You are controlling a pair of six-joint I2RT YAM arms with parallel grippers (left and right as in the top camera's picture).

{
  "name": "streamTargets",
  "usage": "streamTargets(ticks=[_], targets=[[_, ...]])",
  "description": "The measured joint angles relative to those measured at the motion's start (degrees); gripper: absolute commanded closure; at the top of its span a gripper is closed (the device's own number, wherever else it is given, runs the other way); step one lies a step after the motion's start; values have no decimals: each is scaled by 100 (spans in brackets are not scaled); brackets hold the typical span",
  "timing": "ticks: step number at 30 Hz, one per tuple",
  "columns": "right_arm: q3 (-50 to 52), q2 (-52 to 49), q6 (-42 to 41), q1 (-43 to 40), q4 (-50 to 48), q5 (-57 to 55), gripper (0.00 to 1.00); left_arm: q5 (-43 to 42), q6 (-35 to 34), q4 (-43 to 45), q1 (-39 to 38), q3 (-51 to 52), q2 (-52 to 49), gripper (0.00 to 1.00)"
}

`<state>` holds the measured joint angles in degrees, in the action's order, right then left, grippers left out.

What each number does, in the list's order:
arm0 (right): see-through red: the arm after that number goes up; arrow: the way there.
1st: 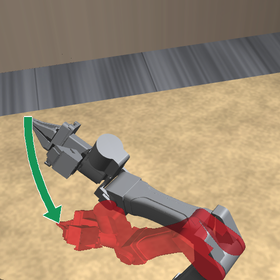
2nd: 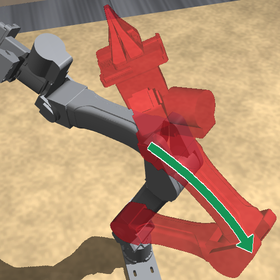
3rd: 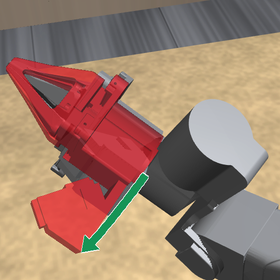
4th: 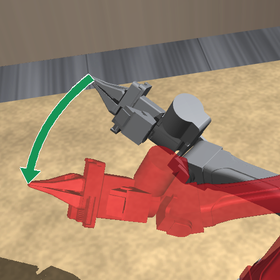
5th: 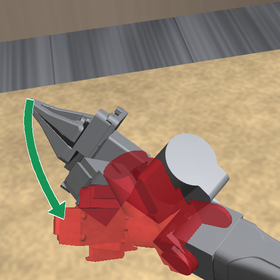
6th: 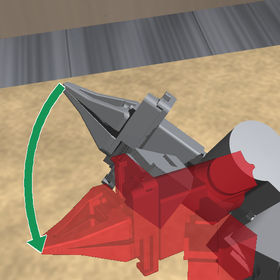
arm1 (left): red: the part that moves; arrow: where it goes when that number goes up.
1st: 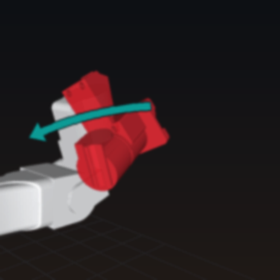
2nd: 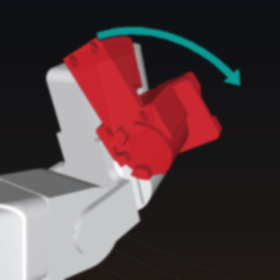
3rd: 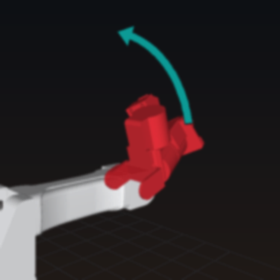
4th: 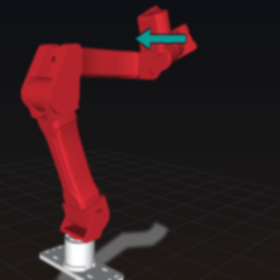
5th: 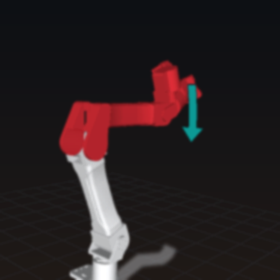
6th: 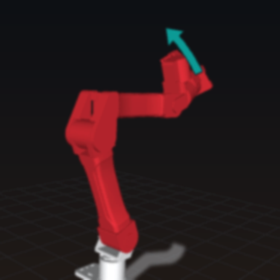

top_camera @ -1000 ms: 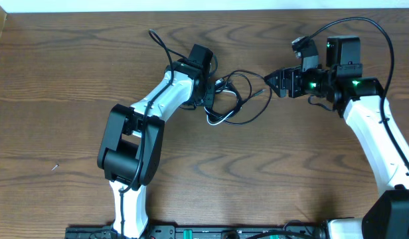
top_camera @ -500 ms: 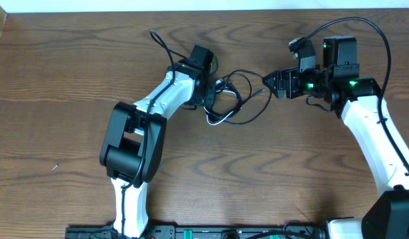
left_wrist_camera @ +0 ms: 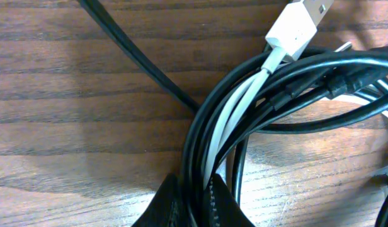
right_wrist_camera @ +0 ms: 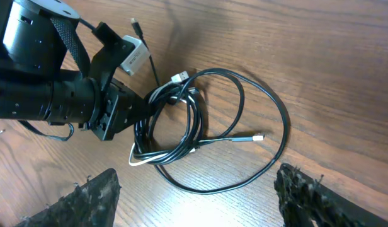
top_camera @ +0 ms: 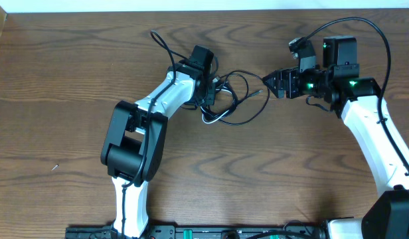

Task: Untangle cables
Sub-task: 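Grasp the black and white cable bundle with the left gripper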

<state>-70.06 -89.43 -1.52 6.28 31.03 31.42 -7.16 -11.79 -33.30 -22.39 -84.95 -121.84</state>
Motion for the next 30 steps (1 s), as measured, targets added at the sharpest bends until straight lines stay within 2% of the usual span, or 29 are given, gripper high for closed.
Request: streamTargets(ticks=[8, 19, 30], targets=[[-2, 0, -291, 0, -184, -42, 32, 0, 0, -289, 0, 57, 243, 92], [-7, 0, -1510, 184, -907, -273, 38, -356, -2, -249, 0, 138, 2365, 93], [-9, 0, -2387, 638, -1384, -452, 39, -754, -9, -278, 0, 136, 2492, 92]])
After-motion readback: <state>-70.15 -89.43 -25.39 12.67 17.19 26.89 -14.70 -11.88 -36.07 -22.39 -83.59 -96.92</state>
